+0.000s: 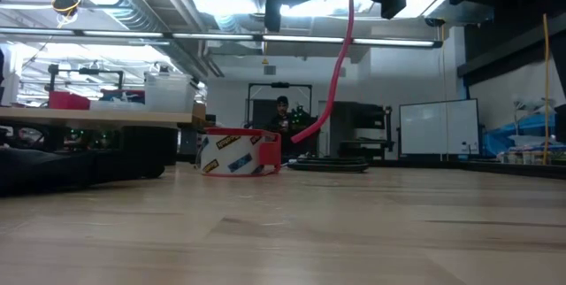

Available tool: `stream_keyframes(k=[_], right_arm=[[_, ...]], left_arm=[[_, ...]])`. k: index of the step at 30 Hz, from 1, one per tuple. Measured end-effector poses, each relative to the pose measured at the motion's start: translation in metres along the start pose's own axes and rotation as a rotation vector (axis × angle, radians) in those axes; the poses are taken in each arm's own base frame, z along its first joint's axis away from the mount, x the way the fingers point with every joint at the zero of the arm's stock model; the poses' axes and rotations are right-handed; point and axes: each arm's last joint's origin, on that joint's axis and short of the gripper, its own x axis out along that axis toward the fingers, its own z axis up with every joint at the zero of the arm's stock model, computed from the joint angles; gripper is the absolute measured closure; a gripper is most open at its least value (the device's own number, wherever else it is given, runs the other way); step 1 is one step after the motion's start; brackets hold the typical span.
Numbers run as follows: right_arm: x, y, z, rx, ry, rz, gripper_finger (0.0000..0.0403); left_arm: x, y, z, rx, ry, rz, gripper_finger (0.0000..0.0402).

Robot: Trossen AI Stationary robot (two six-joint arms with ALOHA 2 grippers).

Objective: Coil cords
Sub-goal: Coil the red wire onto the spool

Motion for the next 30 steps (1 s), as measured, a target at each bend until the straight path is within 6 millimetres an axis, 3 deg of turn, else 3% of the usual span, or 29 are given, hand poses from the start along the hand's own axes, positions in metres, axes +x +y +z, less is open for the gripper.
stream_keyframes(k=[10, 21, 30], right_arm=[[0.0000, -0.0004, 0.0001, 0.000, -0.002, -0.016, 0.0398], [-0.0001, -0.0007, 0.0002, 0.000, -0.002, -0.025, 0.0398], [-0.0001, -0.0007, 0.0002, -0.003, -0.003, -0.025, 0.0398]], left_arm=[[0.0010, 0.0001, 0.0020, 0.010, -0.021, -0.047, 0.0330], [0.0036, 0.0030, -0.0011, 0.012, -0.018, -0.042, 0.0394], [0.0036, 0.0030, -0.0011, 0.038, -0.019, -0.041, 0.0400]])
